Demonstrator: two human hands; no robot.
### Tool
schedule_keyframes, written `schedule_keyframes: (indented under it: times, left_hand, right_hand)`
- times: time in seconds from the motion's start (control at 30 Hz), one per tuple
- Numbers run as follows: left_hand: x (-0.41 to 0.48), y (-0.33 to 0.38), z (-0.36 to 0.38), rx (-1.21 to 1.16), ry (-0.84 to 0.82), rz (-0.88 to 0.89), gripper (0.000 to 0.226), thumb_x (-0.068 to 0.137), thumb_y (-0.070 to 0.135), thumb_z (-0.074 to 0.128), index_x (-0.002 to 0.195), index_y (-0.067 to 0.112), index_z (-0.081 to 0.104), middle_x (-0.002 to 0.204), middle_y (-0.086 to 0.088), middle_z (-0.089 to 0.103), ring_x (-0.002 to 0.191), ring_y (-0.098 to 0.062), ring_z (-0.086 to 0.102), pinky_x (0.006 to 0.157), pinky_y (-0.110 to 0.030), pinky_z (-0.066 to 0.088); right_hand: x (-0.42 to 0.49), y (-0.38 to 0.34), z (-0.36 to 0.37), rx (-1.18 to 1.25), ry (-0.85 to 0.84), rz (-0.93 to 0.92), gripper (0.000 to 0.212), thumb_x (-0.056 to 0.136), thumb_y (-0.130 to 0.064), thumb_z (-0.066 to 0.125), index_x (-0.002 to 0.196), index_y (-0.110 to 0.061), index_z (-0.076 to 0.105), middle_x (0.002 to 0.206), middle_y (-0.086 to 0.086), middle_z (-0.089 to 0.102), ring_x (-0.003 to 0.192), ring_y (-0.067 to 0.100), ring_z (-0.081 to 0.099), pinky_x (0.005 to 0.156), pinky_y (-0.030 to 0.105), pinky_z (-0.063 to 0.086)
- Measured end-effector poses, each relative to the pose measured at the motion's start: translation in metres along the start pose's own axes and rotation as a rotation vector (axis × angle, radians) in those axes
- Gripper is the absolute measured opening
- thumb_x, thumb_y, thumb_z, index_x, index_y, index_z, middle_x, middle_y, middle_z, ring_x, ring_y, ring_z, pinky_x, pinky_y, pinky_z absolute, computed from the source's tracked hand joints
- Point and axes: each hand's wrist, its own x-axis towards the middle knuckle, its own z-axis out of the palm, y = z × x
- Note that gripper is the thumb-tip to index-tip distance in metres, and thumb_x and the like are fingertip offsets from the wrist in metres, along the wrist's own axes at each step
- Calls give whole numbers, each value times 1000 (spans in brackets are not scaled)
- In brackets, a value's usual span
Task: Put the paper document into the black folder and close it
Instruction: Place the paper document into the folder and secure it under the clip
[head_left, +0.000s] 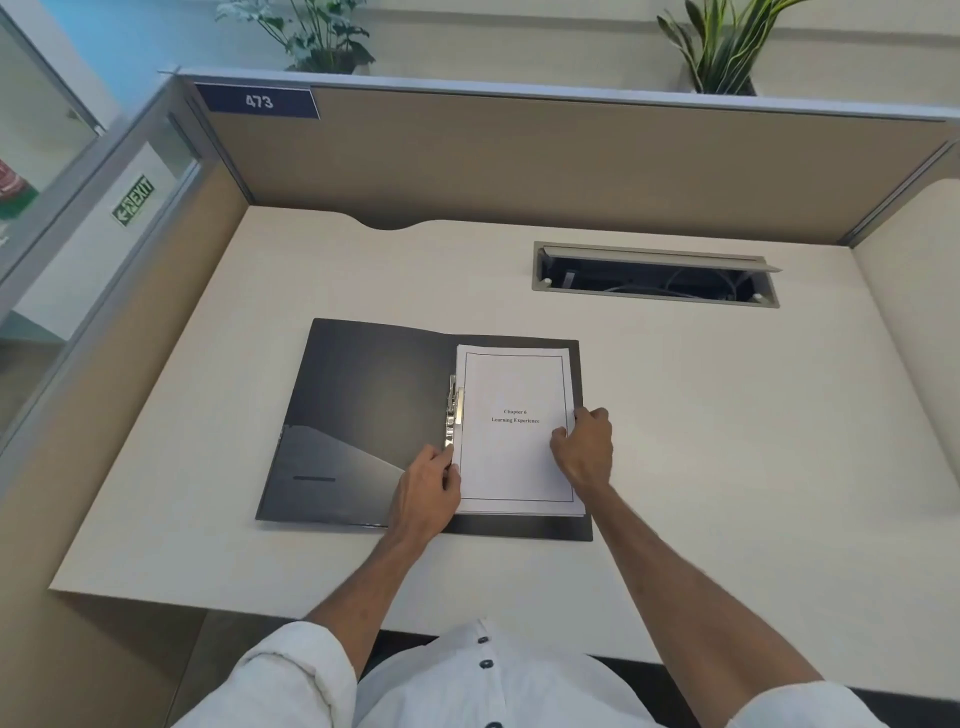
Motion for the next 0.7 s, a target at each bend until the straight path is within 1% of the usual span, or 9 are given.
schedule_keyframes:
  times: [0.07, 0.17, 0.3, 0.4, 0.53, 0.57, 0.6, 0.67, 0.7]
  left_hand:
    - [-1, 1, -1, -3, 0, 0, 19, 106, 21, 52, 110, 15, 70, 92, 1, 55, 76, -22, 61, 73, -46, 60]
    - [-2, 3, -3, -6, -12, 9, 23, 107, 21, 53, 120, 14, 71, 94, 2, 55, 77, -19, 61, 74, -43, 61]
    - [-5, 4, -5, 3, -22, 30, 22, 108, 20, 53, 119, 12, 71, 93, 2, 53, 75, -16, 58, 69, -34, 56]
    - [-4, 4, -6, 24, -40, 39, 20, 108, 20, 53, 117, 12, 70, 93, 1, 54, 77, -18, 59, 71, -38, 59]
    - [-5, 5, -10, 66, -40, 69, 19, 108, 20, 53, 117, 11, 67, 96, -2, 55, 82, -22, 61, 70, -37, 57]
    - [-6, 4, -11, 89, -21, 72, 20, 107, 22, 54, 121, 13, 65, 100, -2, 56, 87, -23, 63, 72, -38, 59]
    - [-7, 2, -12, 114, 9, 84, 26, 106, 24, 56, 129, 14, 62, 107, -3, 58, 94, -23, 63, 76, -40, 61]
    - [-10, -3, -12, 174, 58, 158, 51, 102, 28, 63, 150, 16, 51, 128, -4, 60, 110, -22, 61, 91, -39, 62]
    - [-12, -7, -12, 197, 51, 220, 65, 100, 32, 65, 159, 16, 42, 141, -4, 57, 121, -22, 59, 103, -40, 58]
  right_hand:
    - [0, 2, 0, 13, 6, 5, 28, 96, -17, 58, 119, -1, 61, 124, 12, 50, 117, 36, 54, 85, 41, 49]
    - [1, 4, 0, 64, 14, 31, 35, 96, -16, 58, 128, -3, 60, 127, 12, 51, 117, 36, 56, 88, 43, 50]
    - [1, 4, 0, 66, 6, 27, 34, 95, -15, 57, 127, -2, 60, 126, 11, 51, 117, 36, 57, 86, 40, 48]
    - [2, 5, -2, 74, -4, 24, 37, 96, -14, 58, 131, -3, 61, 129, 11, 51, 117, 35, 57, 84, 37, 44]
    - [4, 7, -6, 82, -19, 17, 37, 96, -15, 59, 131, -4, 62, 127, 12, 53, 113, 36, 60, 86, 37, 45]
    - [5, 7, -7, 78, -25, 15, 36, 96, -16, 60, 130, -5, 62, 126, 12, 53, 112, 36, 61, 85, 37, 45]
    - [6, 7, -8, 72, -31, 12, 35, 96, -16, 60, 129, -4, 62, 126, 12, 54, 111, 37, 62, 85, 36, 43]
    - [9, 8, -11, 61, -44, 3, 31, 95, -16, 60, 124, -4, 64, 124, 12, 55, 105, 36, 62, 83, 34, 41]
    - [10, 8, -13, 54, -52, 1, 29, 95, -15, 60, 121, -4, 65, 122, 12, 56, 100, 34, 61, 82, 34, 40]
